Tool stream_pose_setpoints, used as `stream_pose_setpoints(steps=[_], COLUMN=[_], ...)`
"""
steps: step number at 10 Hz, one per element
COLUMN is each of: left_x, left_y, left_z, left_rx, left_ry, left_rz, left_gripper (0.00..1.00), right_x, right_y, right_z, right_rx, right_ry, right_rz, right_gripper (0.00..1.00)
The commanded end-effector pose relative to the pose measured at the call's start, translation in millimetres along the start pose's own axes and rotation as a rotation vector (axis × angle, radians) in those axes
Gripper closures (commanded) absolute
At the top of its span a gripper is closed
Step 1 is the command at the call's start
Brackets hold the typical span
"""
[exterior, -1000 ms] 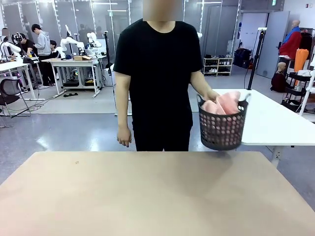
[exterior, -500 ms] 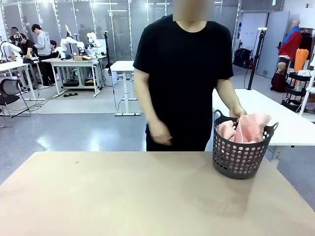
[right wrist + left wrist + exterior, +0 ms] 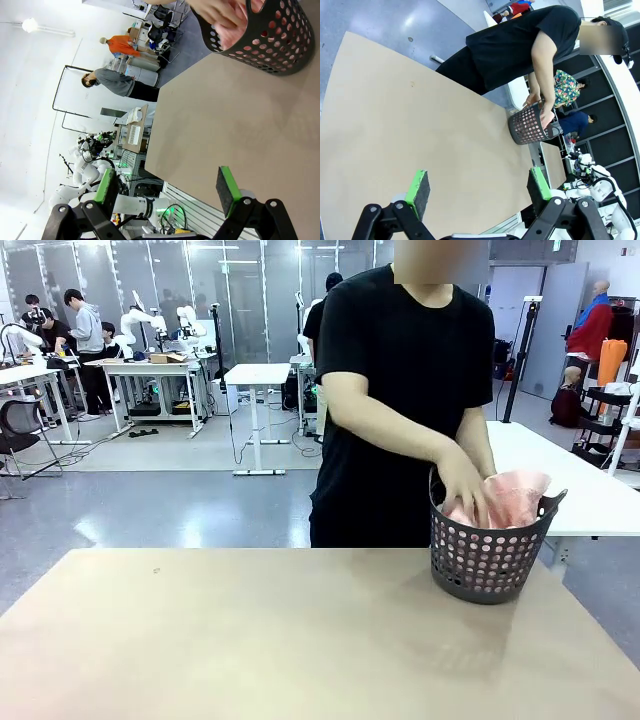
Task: Fold the towel.
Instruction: Grab the top end of the 100 cm Hotel Towel extended by the human.
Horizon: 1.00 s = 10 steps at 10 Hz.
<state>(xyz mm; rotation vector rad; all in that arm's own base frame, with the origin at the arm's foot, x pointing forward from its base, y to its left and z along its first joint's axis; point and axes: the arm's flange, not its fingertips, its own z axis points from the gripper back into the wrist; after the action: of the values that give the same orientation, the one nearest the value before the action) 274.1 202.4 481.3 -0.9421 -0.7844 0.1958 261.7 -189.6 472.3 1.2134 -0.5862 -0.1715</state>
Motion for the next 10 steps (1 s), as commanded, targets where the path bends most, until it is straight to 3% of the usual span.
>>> stream_pose_setpoints(steps=[1,10], left_x=[-0.3,-0.3], left_y=[1.2,1.2], left_z=[0.5,0.5], left_rx=[-0.018,-0.018], left_ry=[-0.002,-0.002], left_rz=[-0.008,-0.008], left_gripper=[0.0,0.0], right_x=[-0.1,-0.1], right_y=[0.4,0.4], right_z=[0.5,0.5], right_rx=[0.006,0.006], right_ry=[0.001,0.001], right_rz=[0.008,0.008], right_gripper=[0.0,0.0])
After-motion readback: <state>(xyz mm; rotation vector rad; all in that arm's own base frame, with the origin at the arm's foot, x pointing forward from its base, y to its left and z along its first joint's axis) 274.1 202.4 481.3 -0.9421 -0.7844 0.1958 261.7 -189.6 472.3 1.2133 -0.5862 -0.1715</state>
